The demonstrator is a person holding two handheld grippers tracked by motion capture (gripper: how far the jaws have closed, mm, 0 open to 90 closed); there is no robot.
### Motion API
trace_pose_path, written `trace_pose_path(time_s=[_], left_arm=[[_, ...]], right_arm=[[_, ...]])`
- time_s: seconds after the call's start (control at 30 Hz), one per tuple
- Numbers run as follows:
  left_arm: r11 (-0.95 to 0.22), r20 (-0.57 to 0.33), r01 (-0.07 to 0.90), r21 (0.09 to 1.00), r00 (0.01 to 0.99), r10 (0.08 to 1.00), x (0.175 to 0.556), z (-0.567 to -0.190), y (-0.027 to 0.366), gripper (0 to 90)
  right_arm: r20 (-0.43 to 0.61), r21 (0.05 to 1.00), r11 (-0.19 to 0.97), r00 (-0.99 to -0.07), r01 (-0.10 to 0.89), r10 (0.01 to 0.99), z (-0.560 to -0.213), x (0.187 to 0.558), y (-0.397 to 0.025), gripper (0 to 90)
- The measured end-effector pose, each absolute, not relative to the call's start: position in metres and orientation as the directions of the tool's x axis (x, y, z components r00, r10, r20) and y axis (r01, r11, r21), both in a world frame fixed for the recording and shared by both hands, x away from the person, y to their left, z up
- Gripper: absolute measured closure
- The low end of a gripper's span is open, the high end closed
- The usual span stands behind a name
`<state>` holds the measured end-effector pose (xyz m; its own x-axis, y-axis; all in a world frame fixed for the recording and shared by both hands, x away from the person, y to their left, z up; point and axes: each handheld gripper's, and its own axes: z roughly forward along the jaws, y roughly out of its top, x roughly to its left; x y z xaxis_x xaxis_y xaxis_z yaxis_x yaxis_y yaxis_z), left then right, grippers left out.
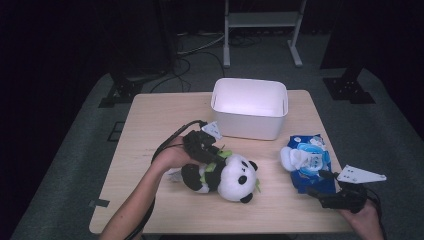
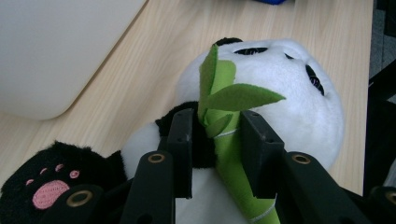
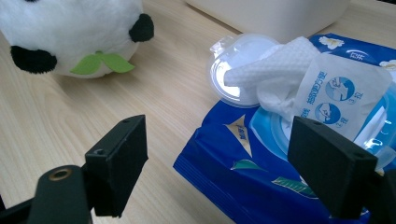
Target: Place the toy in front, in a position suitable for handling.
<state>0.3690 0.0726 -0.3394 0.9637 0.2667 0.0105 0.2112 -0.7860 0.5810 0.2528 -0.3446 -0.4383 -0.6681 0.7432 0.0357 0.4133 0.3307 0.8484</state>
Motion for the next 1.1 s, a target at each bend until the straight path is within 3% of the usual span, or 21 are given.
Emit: trace_pose_path(time_s=[0.47,0.9,1.1], left_arm=[[-0.776,-0.013,0.227,0.588,0.962,0.272,0.365,-0.349,0.048,66.5],[-0.746,-0.031,0.242,0.621,0.958,0.285,0.349,-0.358,0.063,65.2],[-0.737,-0.041,0.245,0.630,0.958,0.284,0.349,-0.358,0.066,59.6]], right_arm=[[0.037,0.848,0.331,-0.669,0.414,0.743,-0.439,0.253,-0.345,18.7],[0.040,0.848,0.328,-0.667,0.416,0.744,-0.439,0.253,-0.345,18.7],[0.042,0.845,0.331,-0.670,0.419,0.742,-0.439,0.253,-0.341,18.7]])
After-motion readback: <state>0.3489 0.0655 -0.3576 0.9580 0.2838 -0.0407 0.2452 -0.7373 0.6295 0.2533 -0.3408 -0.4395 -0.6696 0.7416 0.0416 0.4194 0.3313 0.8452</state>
